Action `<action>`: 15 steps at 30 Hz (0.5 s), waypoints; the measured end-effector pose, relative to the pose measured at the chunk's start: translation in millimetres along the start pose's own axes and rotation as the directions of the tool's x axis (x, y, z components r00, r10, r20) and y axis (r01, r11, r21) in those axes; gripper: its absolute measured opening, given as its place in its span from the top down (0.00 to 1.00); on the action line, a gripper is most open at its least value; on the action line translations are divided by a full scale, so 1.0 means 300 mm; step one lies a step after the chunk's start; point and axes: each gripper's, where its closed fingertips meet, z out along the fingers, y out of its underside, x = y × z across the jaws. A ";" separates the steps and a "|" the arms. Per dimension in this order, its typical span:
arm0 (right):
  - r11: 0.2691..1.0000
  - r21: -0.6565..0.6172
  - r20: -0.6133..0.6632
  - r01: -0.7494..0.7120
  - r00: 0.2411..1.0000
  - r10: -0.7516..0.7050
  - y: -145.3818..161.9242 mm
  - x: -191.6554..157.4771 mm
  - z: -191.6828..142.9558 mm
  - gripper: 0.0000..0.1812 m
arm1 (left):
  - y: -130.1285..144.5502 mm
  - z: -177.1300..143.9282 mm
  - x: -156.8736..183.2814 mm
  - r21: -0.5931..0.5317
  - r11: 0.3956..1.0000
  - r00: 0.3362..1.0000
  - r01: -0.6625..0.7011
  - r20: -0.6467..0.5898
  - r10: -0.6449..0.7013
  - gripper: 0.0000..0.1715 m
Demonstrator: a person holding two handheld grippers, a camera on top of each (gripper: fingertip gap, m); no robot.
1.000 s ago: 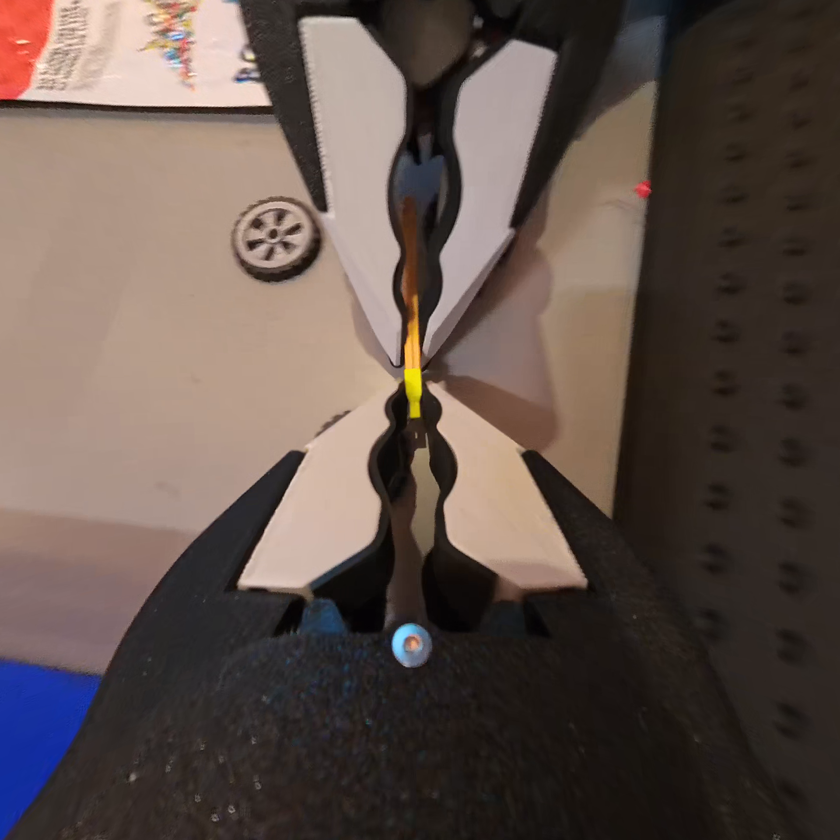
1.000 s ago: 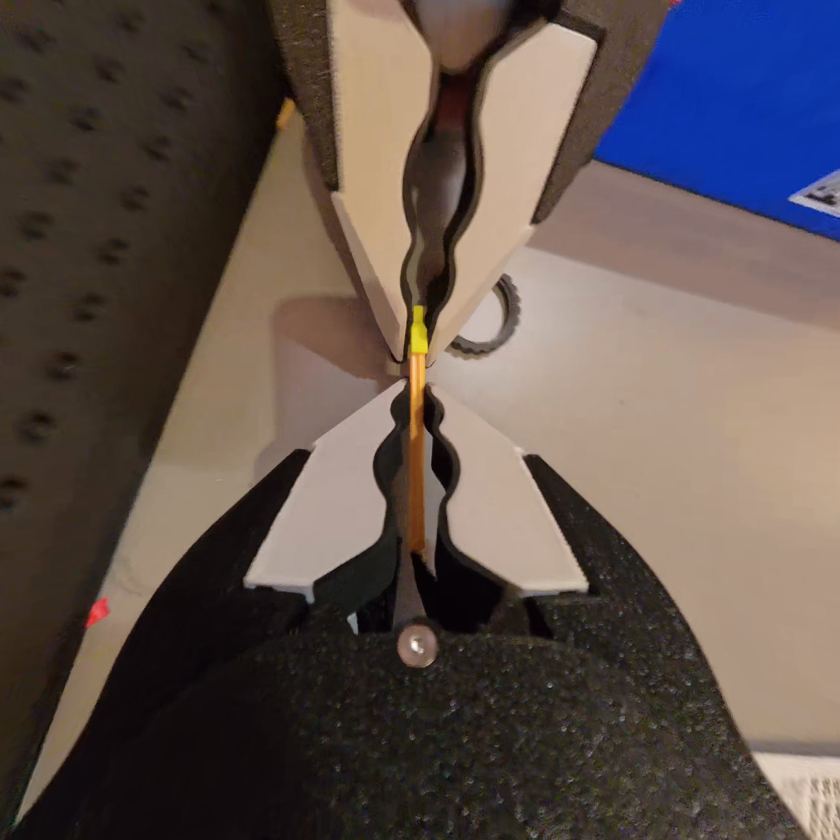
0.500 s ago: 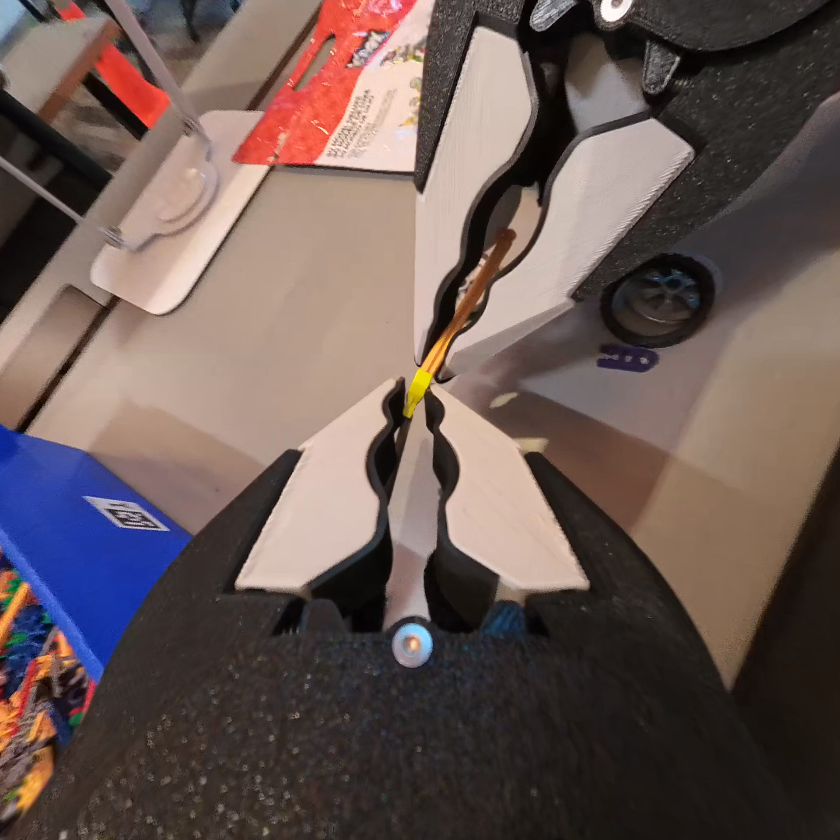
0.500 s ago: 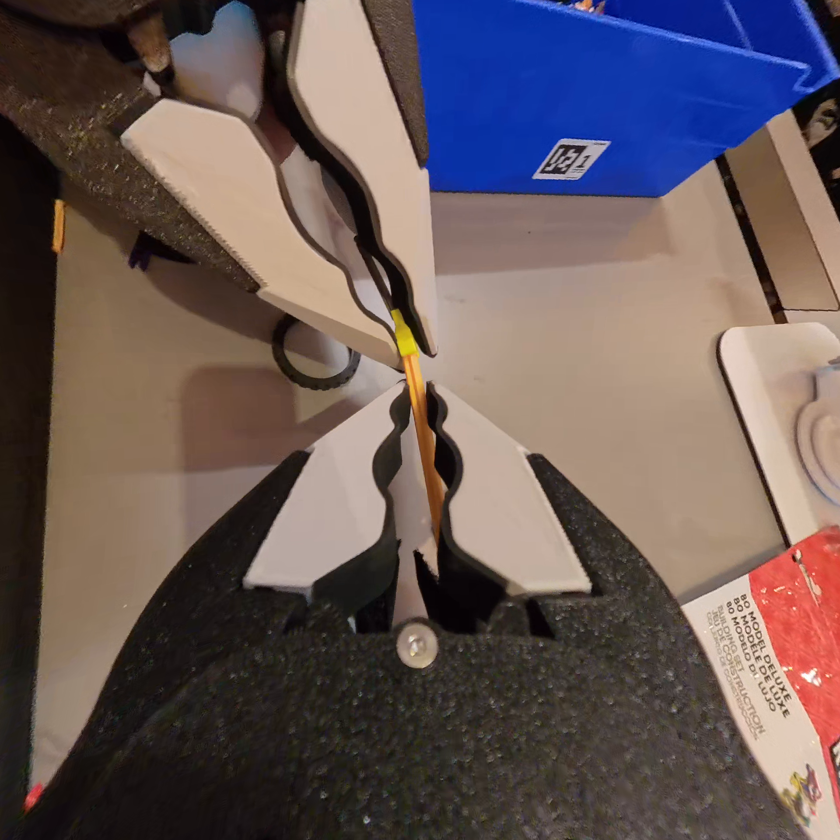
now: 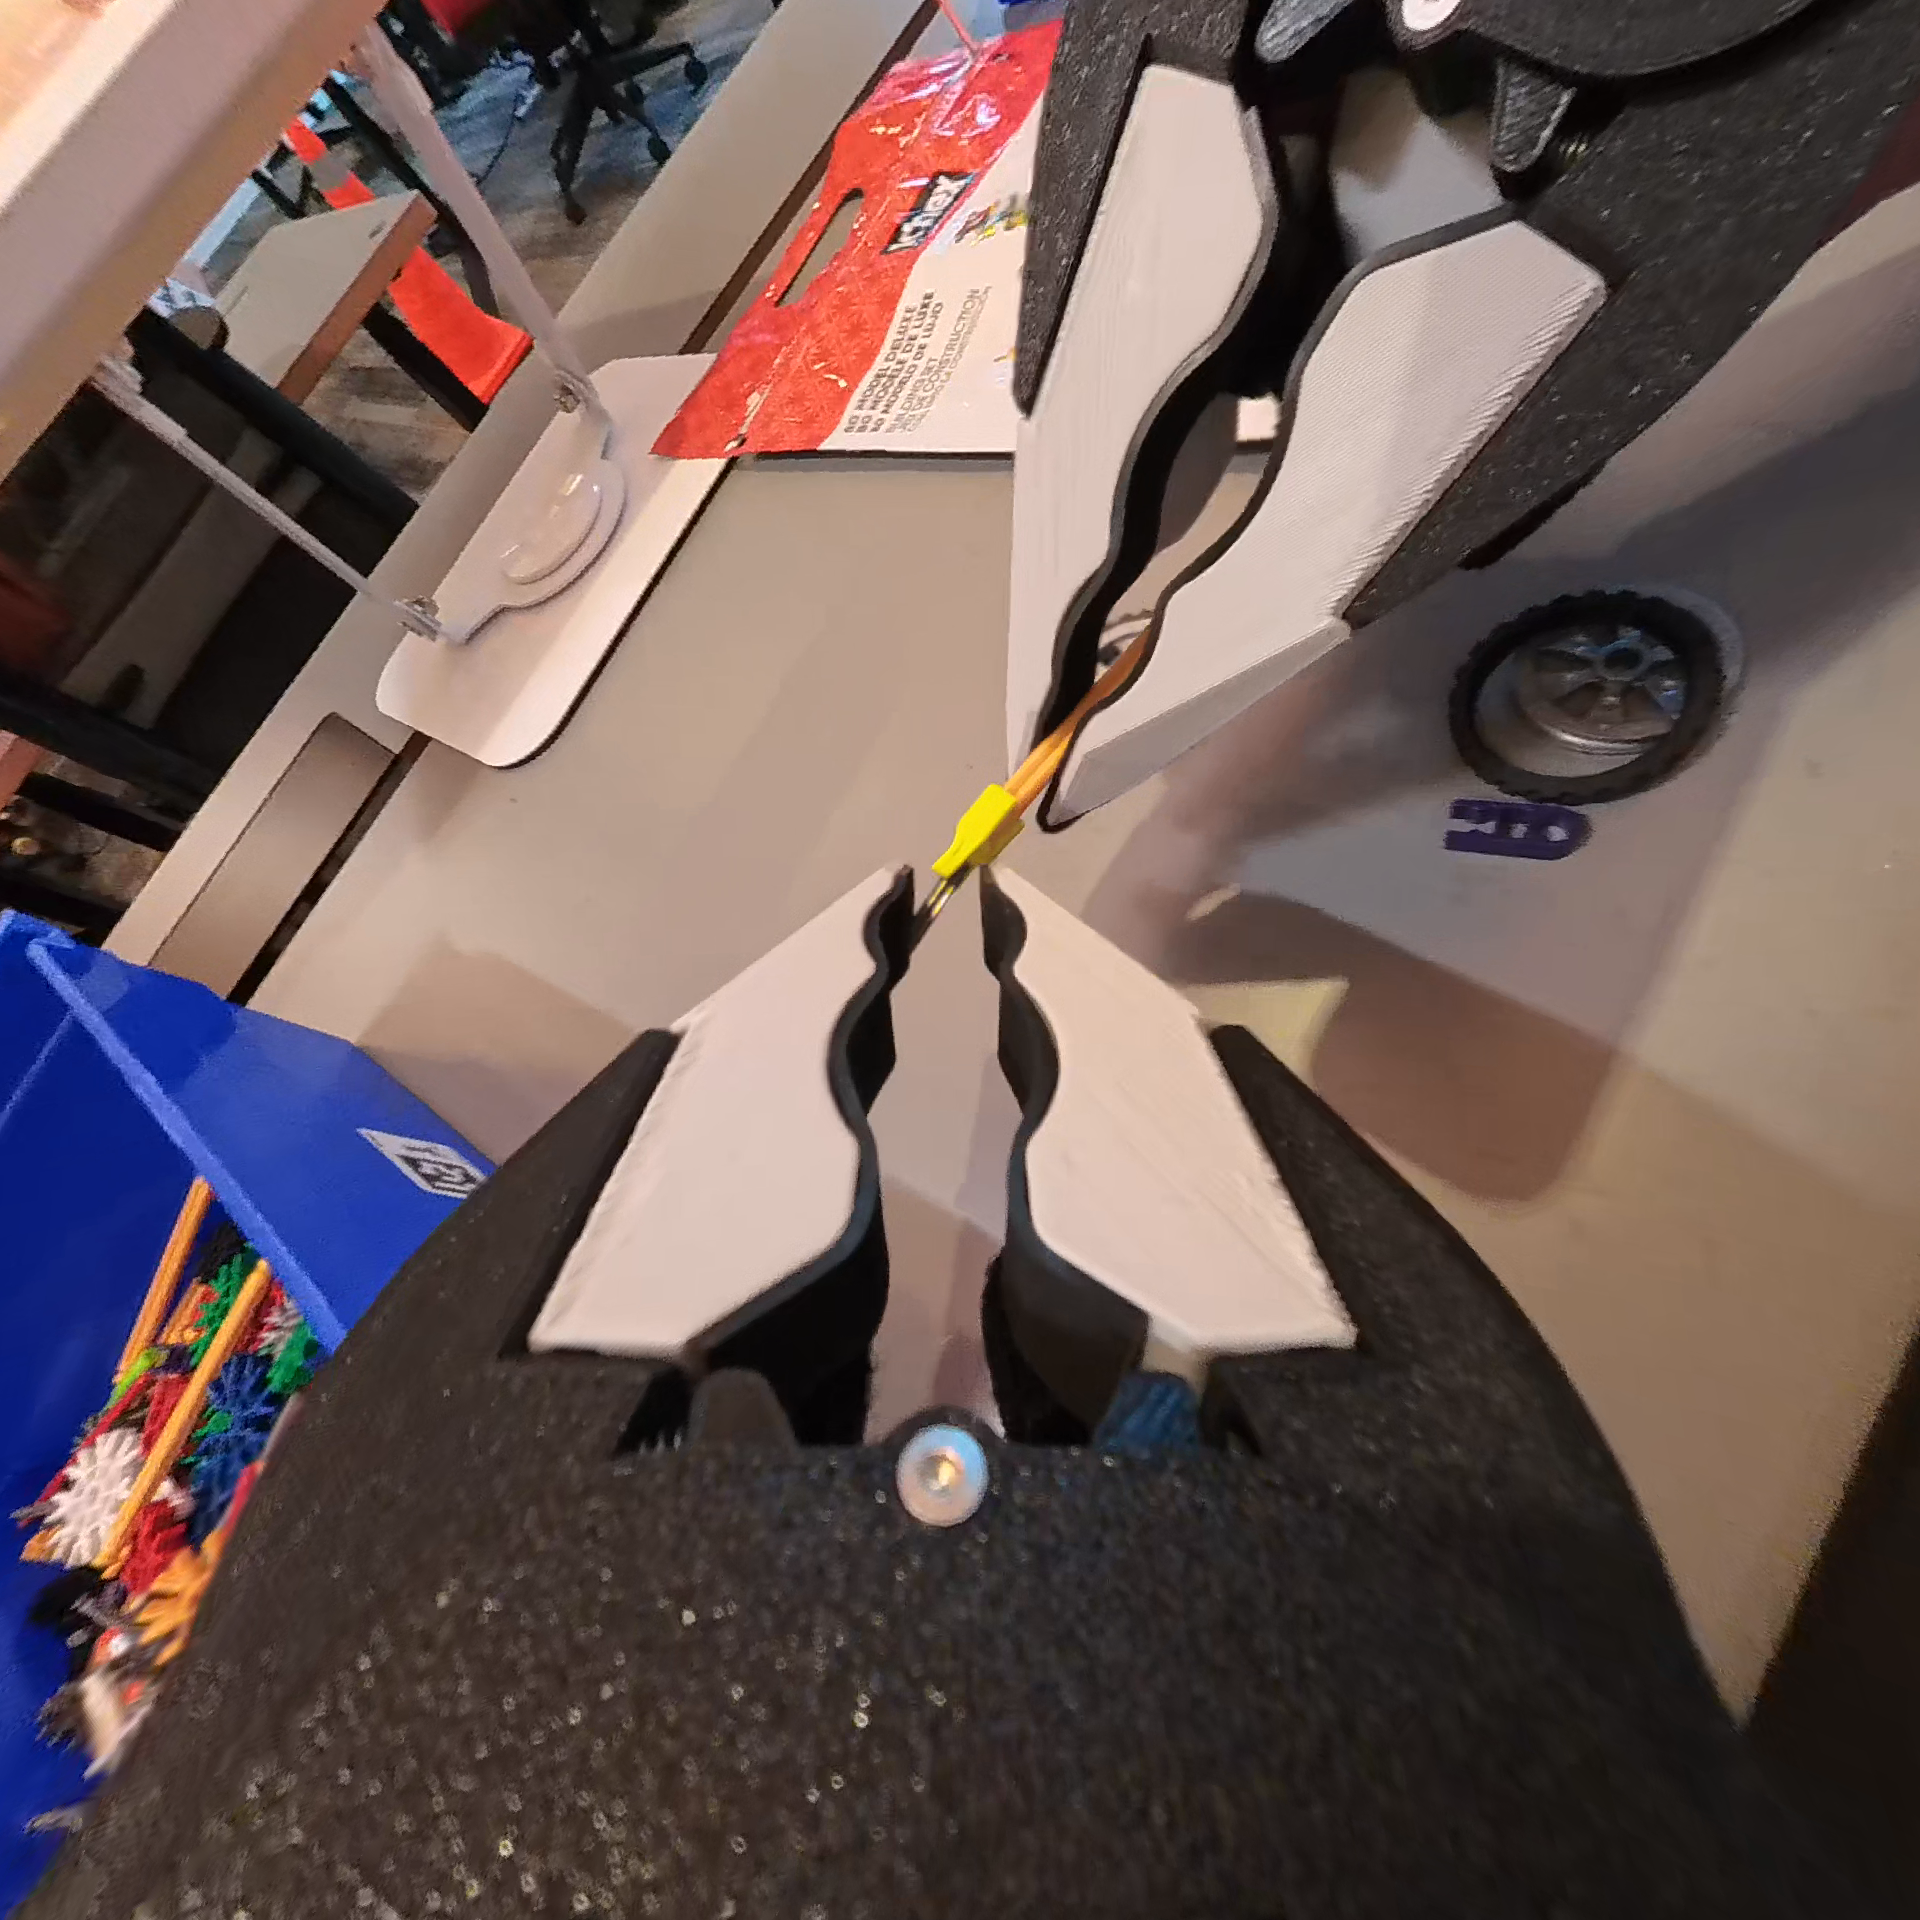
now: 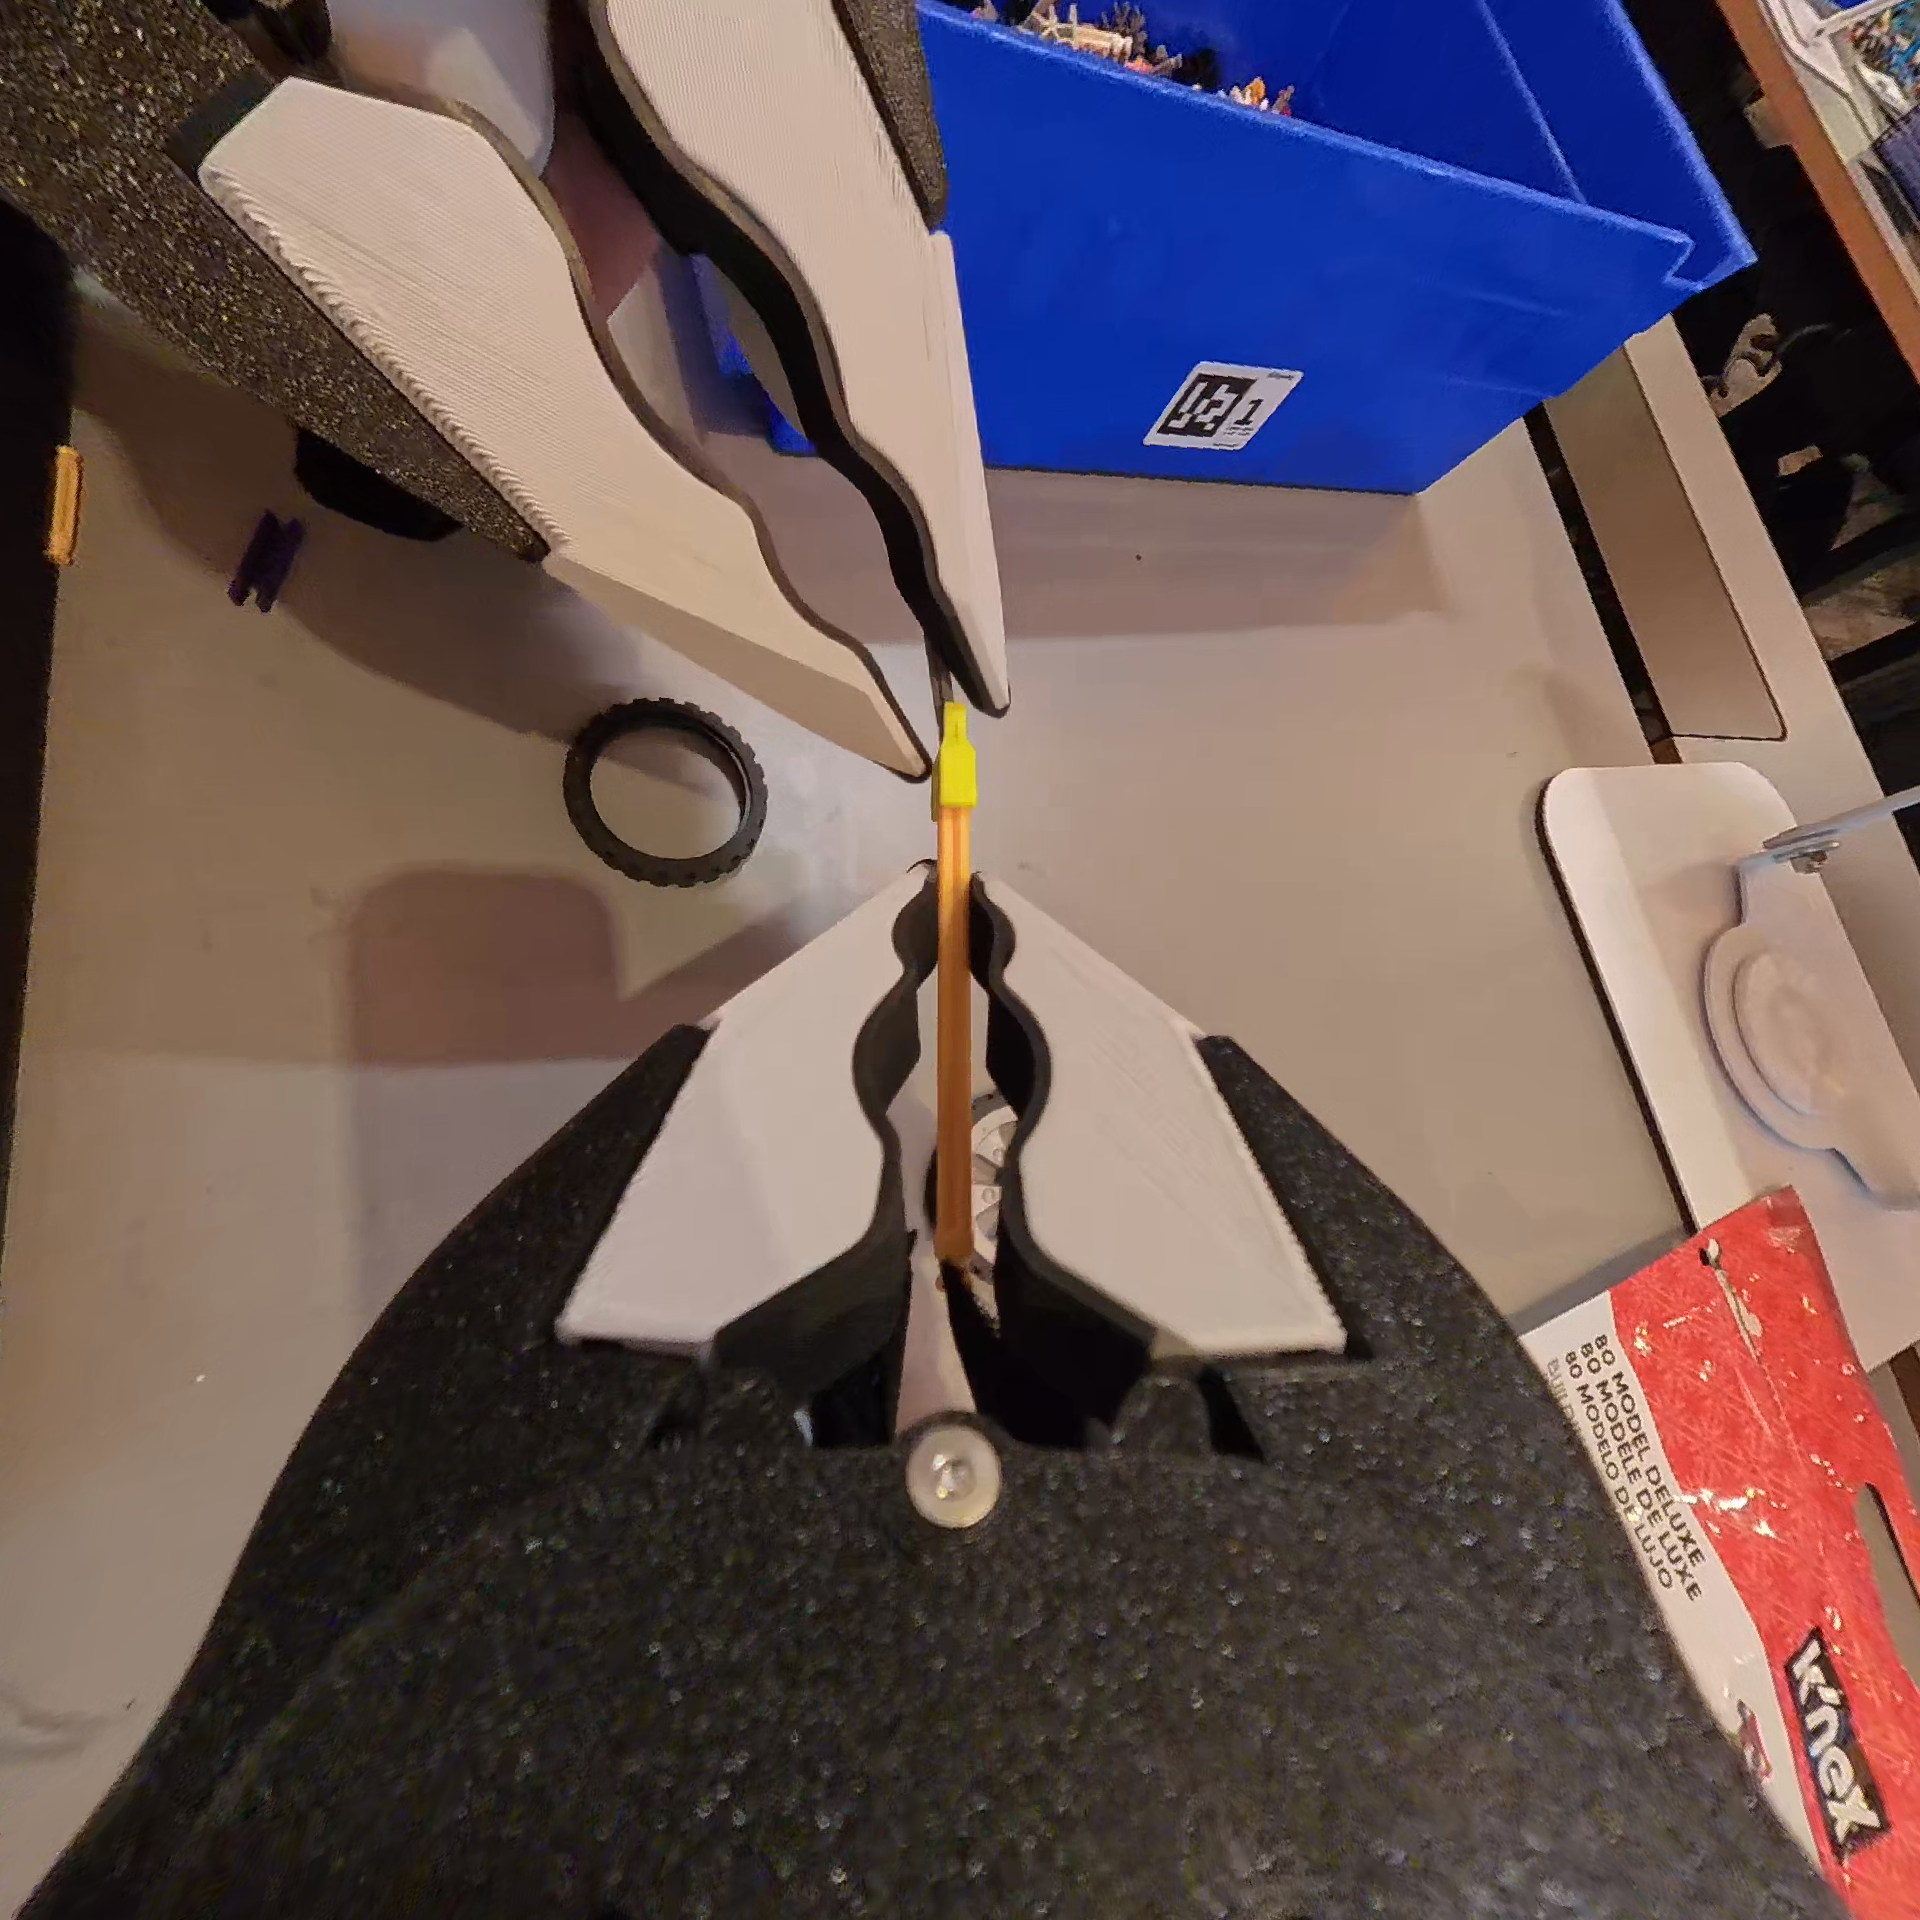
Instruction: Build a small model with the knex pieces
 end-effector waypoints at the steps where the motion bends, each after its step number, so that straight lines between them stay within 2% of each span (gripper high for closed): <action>1: 1.000 0.003 0.001 -0.007 1.000 0.007 0.000 0.001 0.001 0.98 | 0.002 0.001 -0.004 -0.007 1.000 1.000 -0.009 0.009 0.009 0.94; 10: 0.998 0.005 -0.059 -0.060 0.996 0.060 0.003 0.035 0.010 0.98 | 0.000 0.027 -0.033 -0.034 0.996 0.995 0.080 0.059 -0.078 0.96; 12: 0.997 0.010 -0.086 -0.082 0.993 0.083 0.001 0.051 0.011 0.99 | -0.006 0.038 -0.038 -0.030 0.991 0.989 0.128 0.075 -0.126 0.99; 15: 0.995 0.018 -0.116 -0.095 0.989 0.097 -0.006 0.072 0.007 0.98 | -0.016 0.060 -0.042 -0.023 0.981 0.978 0.191 0.089 -0.188 0.99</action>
